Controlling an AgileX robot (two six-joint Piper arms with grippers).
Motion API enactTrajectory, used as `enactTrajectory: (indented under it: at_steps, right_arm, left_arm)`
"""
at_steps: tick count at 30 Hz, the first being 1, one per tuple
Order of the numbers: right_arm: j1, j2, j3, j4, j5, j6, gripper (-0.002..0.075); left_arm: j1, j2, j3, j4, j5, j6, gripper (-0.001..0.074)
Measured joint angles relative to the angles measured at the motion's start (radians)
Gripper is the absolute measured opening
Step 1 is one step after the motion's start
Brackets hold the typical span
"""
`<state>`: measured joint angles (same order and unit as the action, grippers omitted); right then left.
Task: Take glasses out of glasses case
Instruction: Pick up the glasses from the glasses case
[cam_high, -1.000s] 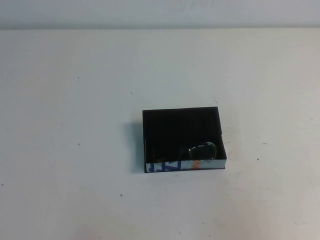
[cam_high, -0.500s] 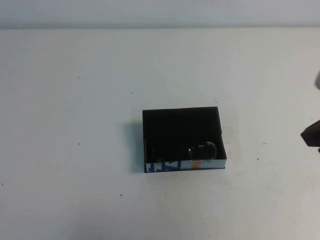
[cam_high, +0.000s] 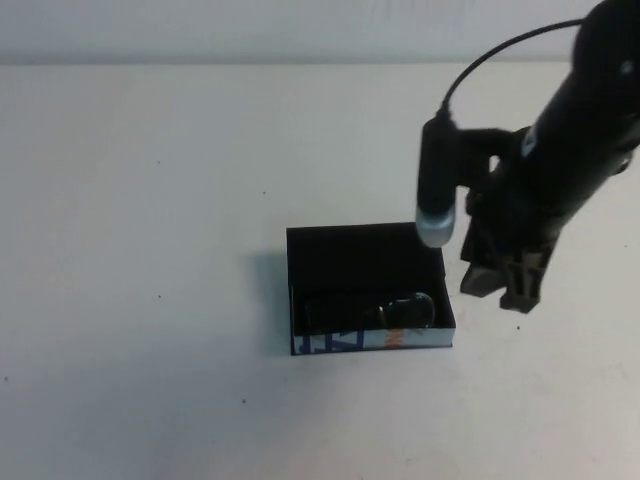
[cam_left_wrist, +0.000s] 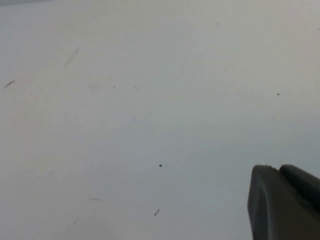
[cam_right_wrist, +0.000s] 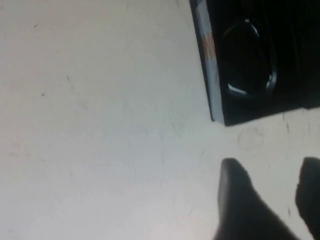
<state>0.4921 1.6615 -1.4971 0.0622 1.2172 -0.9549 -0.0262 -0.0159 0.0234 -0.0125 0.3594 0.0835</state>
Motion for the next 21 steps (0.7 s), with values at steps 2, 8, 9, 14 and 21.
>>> enactTrajectory:
  at_steps: [2, 8, 9, 14, 21]
  right_arm:
    - [0.022, 0.061, -0.034, -0.011, -0.019, -0.047, 0.0275]
    - [0.077, 0.242, -0.139, -0.032, -0.098, -0.134, 0.0343]
    - [0.084, 0.268, -0.154, -0.032, -0.115, -0.139, 0.0346]
    - [0.103, 0.369, -0.225, -0.025, -0.152, -0.147, 0.0349]
    - [0.104, 0.416, -0.263, -0.004, -0.146, -0.149, 0.0343]
  left_arm:
    - [0.000, 0.000, 0.000, 0.000, 0.000, 0.000, -0.0005]
    - [0.000, 0.000, 0.000, 0.000, 0.000, 0.000, -0.0005]
    - [0.000, 0.000, 0.000, 0.000, 0.000, 0.000, -0.0005]
    - [0.000, 0.000, 0.000, 0.000, 0.000, 0.000, -0.0005]
    - [0.000, 0.000, 0.000, 0.000, 0.000, 0.000, -0.0005]
